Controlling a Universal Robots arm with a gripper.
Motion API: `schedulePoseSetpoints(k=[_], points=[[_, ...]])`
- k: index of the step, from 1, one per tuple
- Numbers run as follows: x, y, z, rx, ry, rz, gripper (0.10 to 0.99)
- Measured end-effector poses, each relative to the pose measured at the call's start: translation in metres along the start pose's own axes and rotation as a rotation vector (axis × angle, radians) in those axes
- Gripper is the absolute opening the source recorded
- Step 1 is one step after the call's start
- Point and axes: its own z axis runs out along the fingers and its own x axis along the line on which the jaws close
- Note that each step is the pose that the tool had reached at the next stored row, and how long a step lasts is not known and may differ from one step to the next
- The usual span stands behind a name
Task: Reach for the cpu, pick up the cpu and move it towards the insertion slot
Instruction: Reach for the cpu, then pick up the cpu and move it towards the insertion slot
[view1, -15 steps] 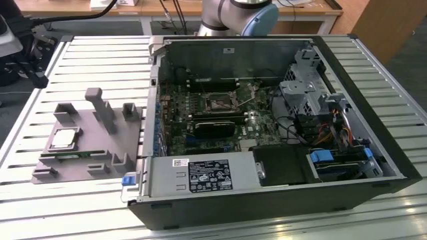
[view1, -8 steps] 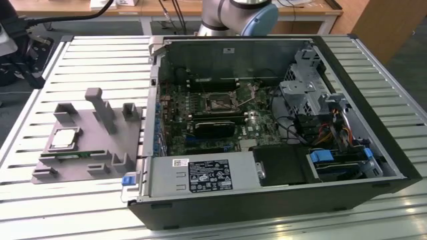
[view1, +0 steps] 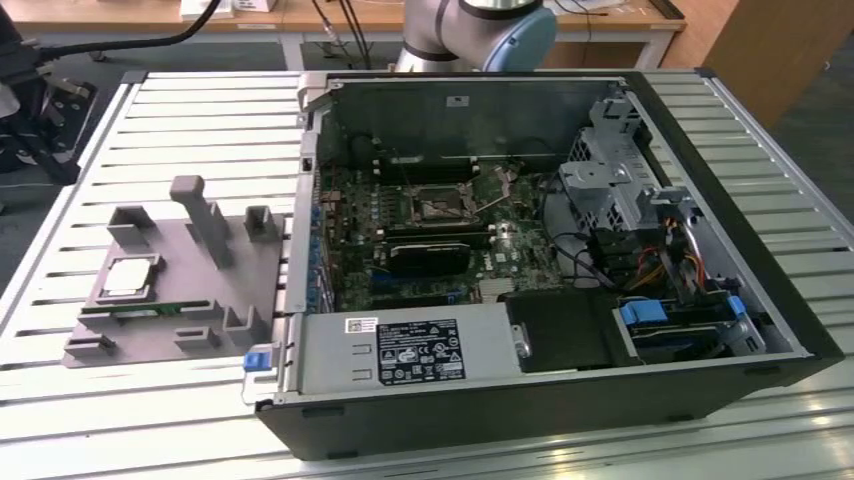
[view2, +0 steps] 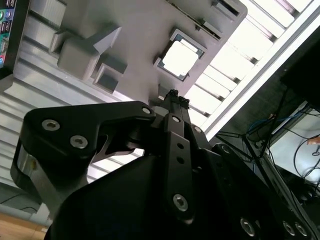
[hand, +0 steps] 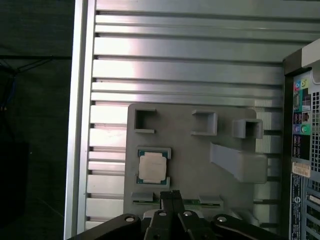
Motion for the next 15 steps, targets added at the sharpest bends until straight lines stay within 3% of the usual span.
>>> schedulePoseSetpoints(k=[3,4,6,7,9,13,14,15], points=[[0.0010,-0.0024,0.0039,0.000,0.0000,0.000,0.114],[0.0015,-0.0032,0.0057,0.000,0.0000,0.000,0.231],[0.0023,-0.0042,0.0093,0.000,0.0000,0.000,0.231],[0.0025,-0.0047,0.0111,0.000,0.0001,0.000,0.353],[0.0030,-0.0052,0.0146,0.000,0.0001,0.000,0.353],[0.0051,-0.0068,0.0218,0.000,0.0002,0.000,0.584],[0.0063,-0.0074,0.0235,0.000,0.0003,0.000,0.584],[0.0078,-0.0080,0.0255,0.000,0.0001,0.000,0.639]])
